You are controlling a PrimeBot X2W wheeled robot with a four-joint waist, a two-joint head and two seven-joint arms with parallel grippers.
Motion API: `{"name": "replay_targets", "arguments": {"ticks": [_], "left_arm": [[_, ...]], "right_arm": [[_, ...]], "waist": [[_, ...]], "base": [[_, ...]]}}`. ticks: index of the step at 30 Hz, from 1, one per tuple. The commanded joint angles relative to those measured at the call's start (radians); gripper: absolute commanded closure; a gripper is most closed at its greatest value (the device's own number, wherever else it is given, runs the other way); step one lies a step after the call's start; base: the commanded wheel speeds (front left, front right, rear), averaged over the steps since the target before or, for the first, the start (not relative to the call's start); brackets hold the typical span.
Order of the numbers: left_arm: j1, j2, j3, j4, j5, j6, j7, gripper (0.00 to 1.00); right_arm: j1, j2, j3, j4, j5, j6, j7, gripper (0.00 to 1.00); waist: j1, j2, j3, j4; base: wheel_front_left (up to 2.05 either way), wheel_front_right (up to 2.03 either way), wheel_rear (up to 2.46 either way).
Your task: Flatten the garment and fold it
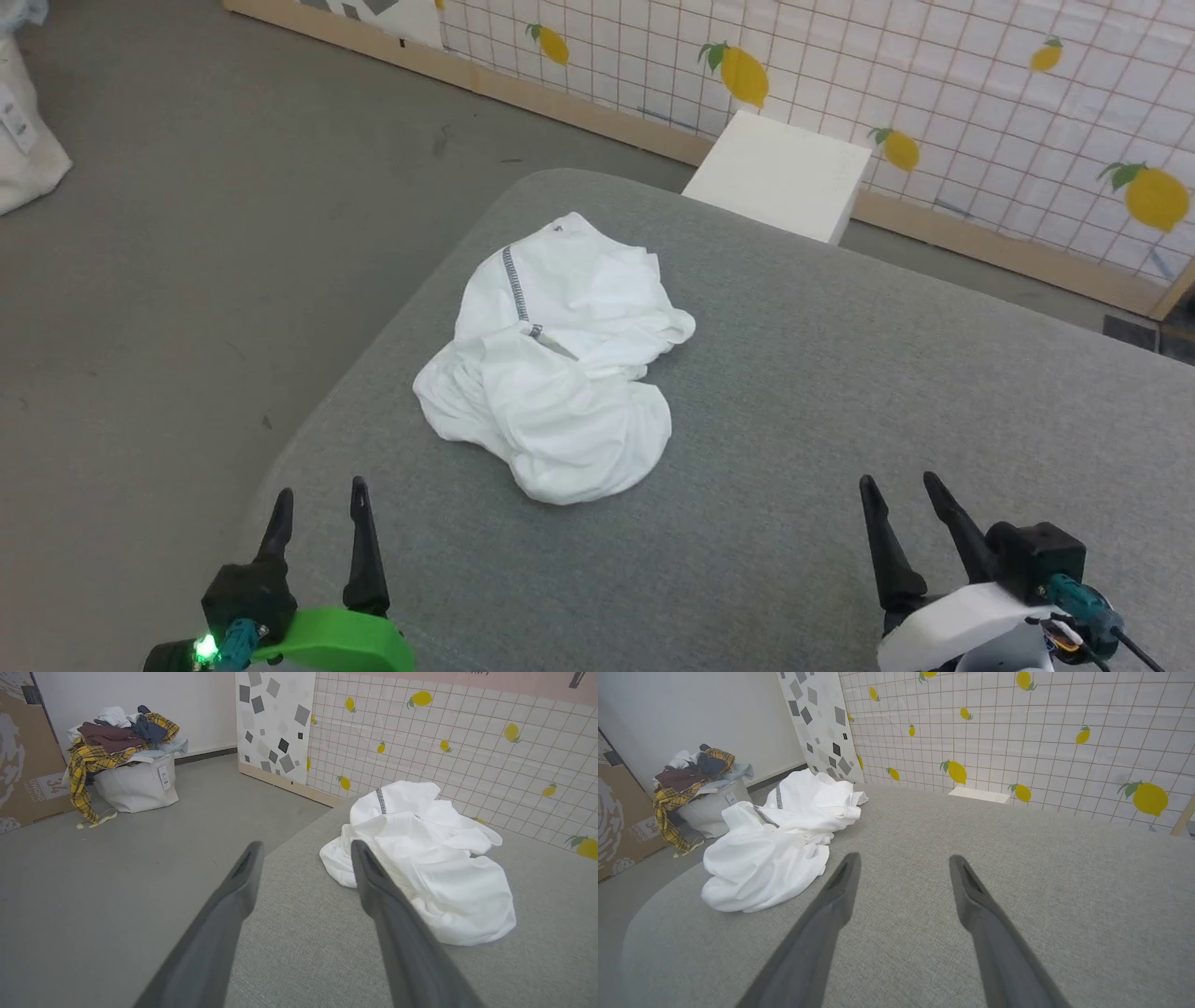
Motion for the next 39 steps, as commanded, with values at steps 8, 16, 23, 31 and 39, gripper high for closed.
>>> {"name": "replay_targets", "arguments": {"ticks": [8,16,23,31,39], "left_arm": [[0.024,0.006,-0.009,0.012,-0.021,0.016,-0.025,0.0],[0.032,0.011,-0.015,0.019,-0.037,0.021,-0.041,0.0],[0.001,0.024,-0.023,0.021,-0.047,0.015,-0.044,0.0],[-0.136,0.053,-0.029,0.034,-0.082,-0.035,-0.003,0.0],[-0.499,0.109,-0.042,0.224,-0.193,-0.149,0.233,0.0]], "right_arm": [[0.004,0.0,0.004,0.036,0.025,-0.001,-0.025,0.0],[0.004,0.0,0.009,0.062,0.04,-0.001,-0.042,0.0],[-0.008,0.0,0.013,0.068,0.034,-0.001,-0.05,0.0],[-0.029,0.0,-0.004,0.047,0.003,-0.001,-0.043,0.0],[-0.076,0.0,-0.034,-0.028,-0.071,-0.001,0.009,0.0]], "waist": [[0.0,-0.0001,-0.006,0.039],[0.0,-0.0001,-0.007,0.069],[0.0,-0.0001,0.007,0.063],[0.0,-0.0001,0.05,0.021],[0.0,-0.0001,0.167,-0.081]], "base": [[0.0,0.0,0.0],[0.0,0.0,0.0],[0.0,0.0,0.0],[0.0,0.0,0.0],[0.0,0.0,0.0]]}}
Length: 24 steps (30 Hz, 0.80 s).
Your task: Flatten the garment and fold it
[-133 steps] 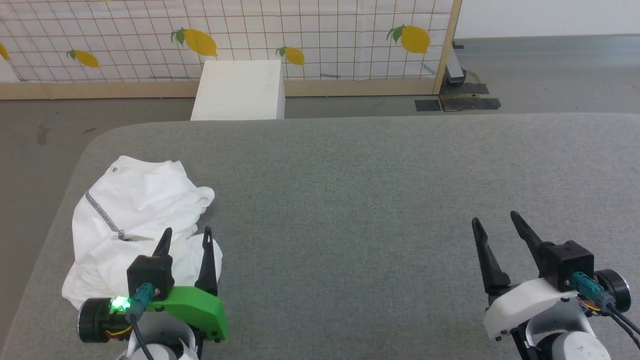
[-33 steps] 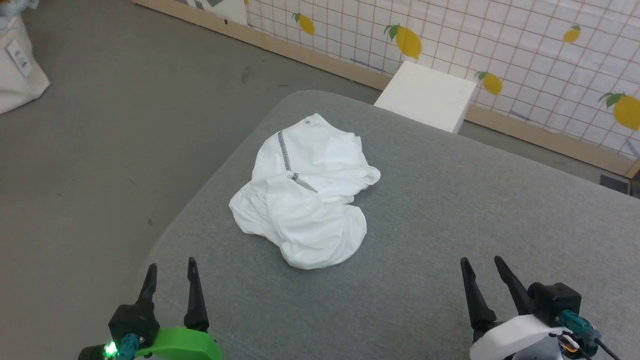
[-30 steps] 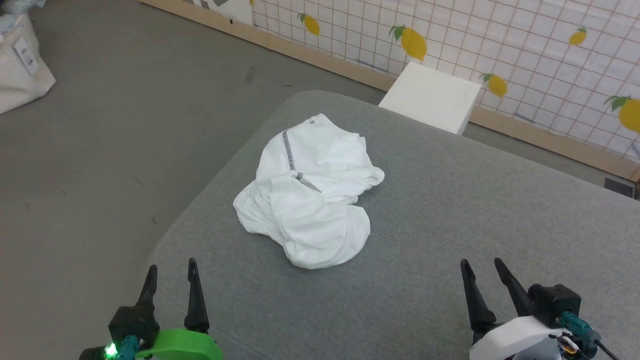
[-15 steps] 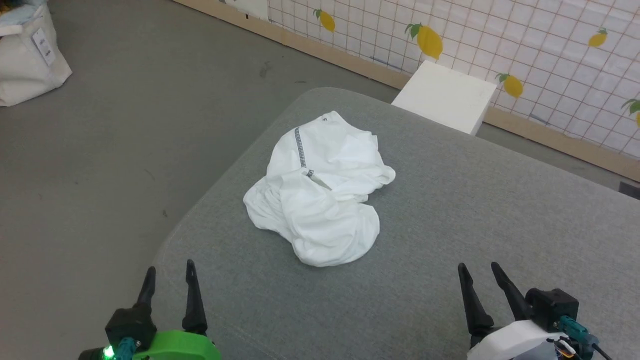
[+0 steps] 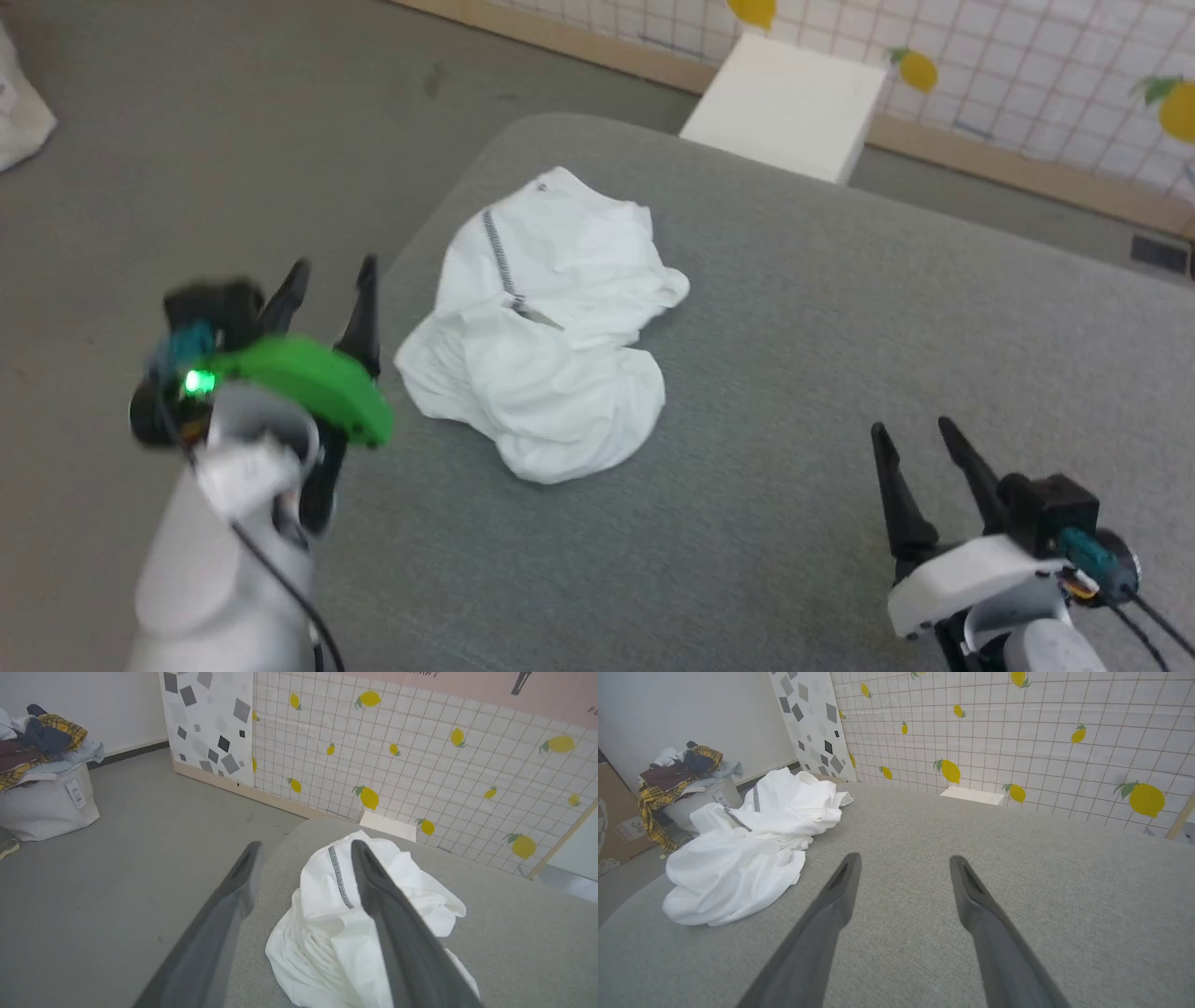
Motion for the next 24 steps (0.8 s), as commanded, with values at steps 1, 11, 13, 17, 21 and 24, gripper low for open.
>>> {"name": "replay_targets", "arguments": {"ticks": [1,11,13,17,21,24], "left_arm": [[-0.075,0.013,-0.013,0.053,-0.023,-0.018,0.066,0.0],[-0.351,0.082,-0.088,0.351,-0.097,-0.028,0.626,0.0],[-0.359,0.082,-0.1,0.377,-0.087,-0.015,0.655,0.0],[-0.341,0.073,-0.117,0.423,-0.08,0.001,0.674,0.0],[-0.32,0.074,-0.124,0.444,-0.069,-0.003,0.596,1.0],[-0.325,0.078,-0.122,0.444,-0.058,-0.005,0.496,1.0]], "right_arm": [[-0.018,-0.001,-0.013,-0.019,-0.02,-0.001,0.012,0.0],[-0.032,-0.001,-0.081,-0.133,-0.081,-0.001,0.071,0.0],[-0.031,-0.001,-0.087,-0.143,-0.084,-0.001,0.075,0.0],[-0.032,-0.001,-0.085,-0.151,-0.077,-0.001,0.075,0.0],[-0.042,-0.001,-0.076,-0.148,-0.065,-0.001,0.068,0.0],[-0.046,-0.001,-0.068,-0.134,-0.052,-0.001,0.059,0.0]], "waist": [[0.0,0.0,0.087,-0.083],[0.0,0.0,0.23,-0.221],[0.0,0.0,0.242,-0.231],[0.0,0.0,0.248,-0.243],[0.0,0.0,0.241,-0.24],[0.0,0.0,0.222,-0.231]], "base": [[0.0,0.0,0.0],[0.0,0.0,0.0],[0.0,0.0,0.0],[0.0,0.0,0.0],[0.0,0.0,0.0],[0.0,0.0,0.0]]}}
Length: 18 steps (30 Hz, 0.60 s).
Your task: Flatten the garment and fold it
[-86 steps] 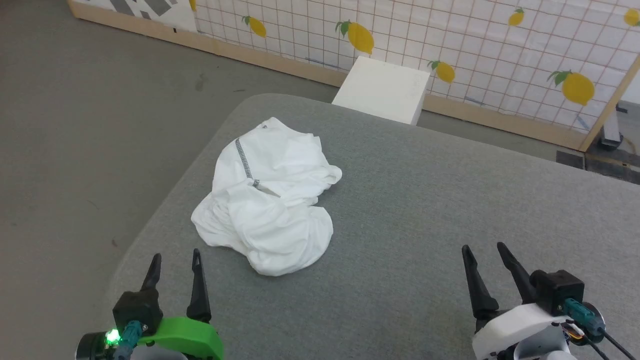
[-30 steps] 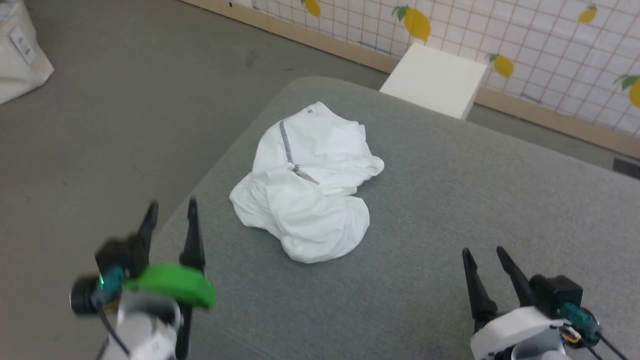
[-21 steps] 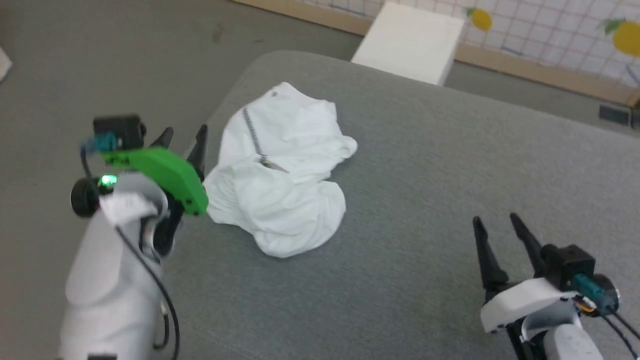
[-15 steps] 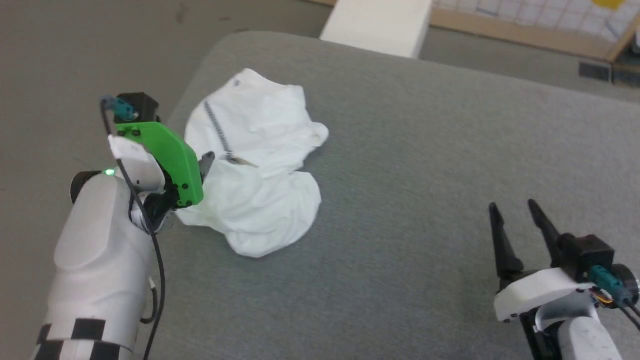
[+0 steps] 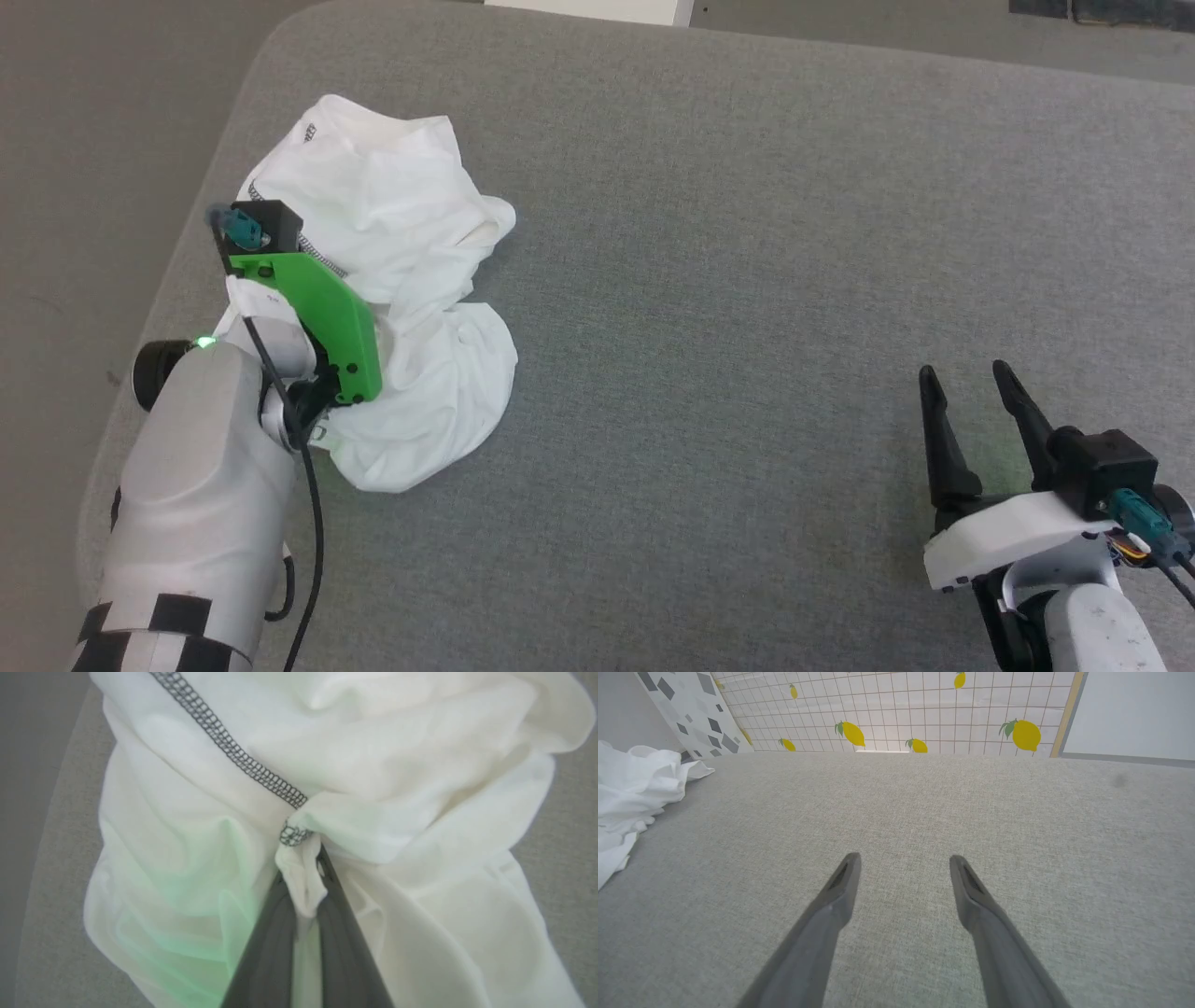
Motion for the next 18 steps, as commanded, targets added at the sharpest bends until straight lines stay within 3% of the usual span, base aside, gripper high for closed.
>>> {"name": "replay_targets", "arguments": {"ticks": [1,10,18], "left_arm": [[-0.001,0.007,0.0,-0.003,0.006,-0.006,-0.035,1.0],[-0.161,0.017,-0.016,-0.106,0.006,-0.045,-0.259,1.0],[-0.427,0.031,-0.118,-0.268,-0.015,-0.06,-0.286,1.0]], "right_arm": [[-0.019,-0.001,0.004,0.007,0.007,-0.001,-0.01,0.0],[-0.018,-0.001,0.048,0.083,0.069,-0.001,-0.054,0.0],[-0.015,-0.001,0.072,0.163,0.133,-0.001,-0.097,0.0]], "waist": [[-0.0002,0.0,-0.018,0.007],[-0.0002,0.0,-0.123,-0.038],[-0.0002,0.0,-0.2,-0.165]], "base": [[0.0,0.0,0.0],[0.0,0.0,0.0],[0.0,0.0,0.0]]}}
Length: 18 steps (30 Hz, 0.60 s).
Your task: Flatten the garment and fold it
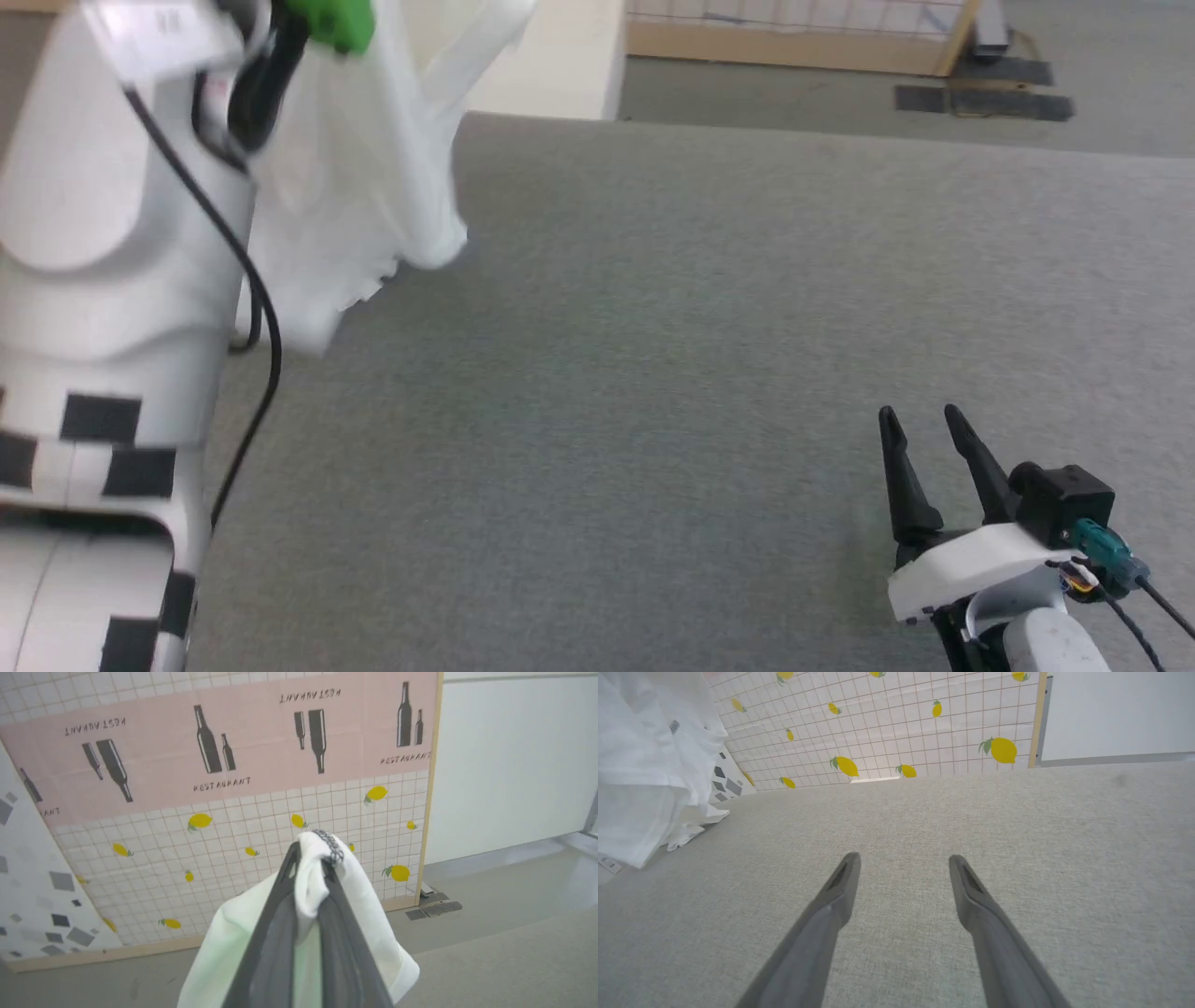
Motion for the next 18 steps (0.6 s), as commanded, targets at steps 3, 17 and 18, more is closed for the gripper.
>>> {"name": "replay_targets", "arguments": {"ticks": [3,17,18], "left_arm": [[-0.126,-0.008,-0.051,-0.043,-0.049,-0.007,0.034,1.0],[-0.158,-0.061,-0.182,0.027,-0.183,-0.007,0.106,1.0],[-0.126,-0.067,-0.194,0.029,-0.199,-0.007,0.11,1.0]], "right_arm": [[-0.013,-0.001,0.008,0.024,0.017,-0.001,-0.017,0.0],[-0.018,-0.001,-0.012,0.064,0.034,-0.001,-0.031,0.0],[-0.017,-0.001,-0.016,0.061,0.033,-0.001,-0.032,0.0]], "waist": [[0.0,0.0,-0.062,-0.124],[0.0,0.0,-0.048,-0.253],[0.0,0.0,-0.046,-0.254]], "base": [[0.0,0.0,0.0],[0.0,0.0,0.0],[0.0,0.0,0.0]]}}
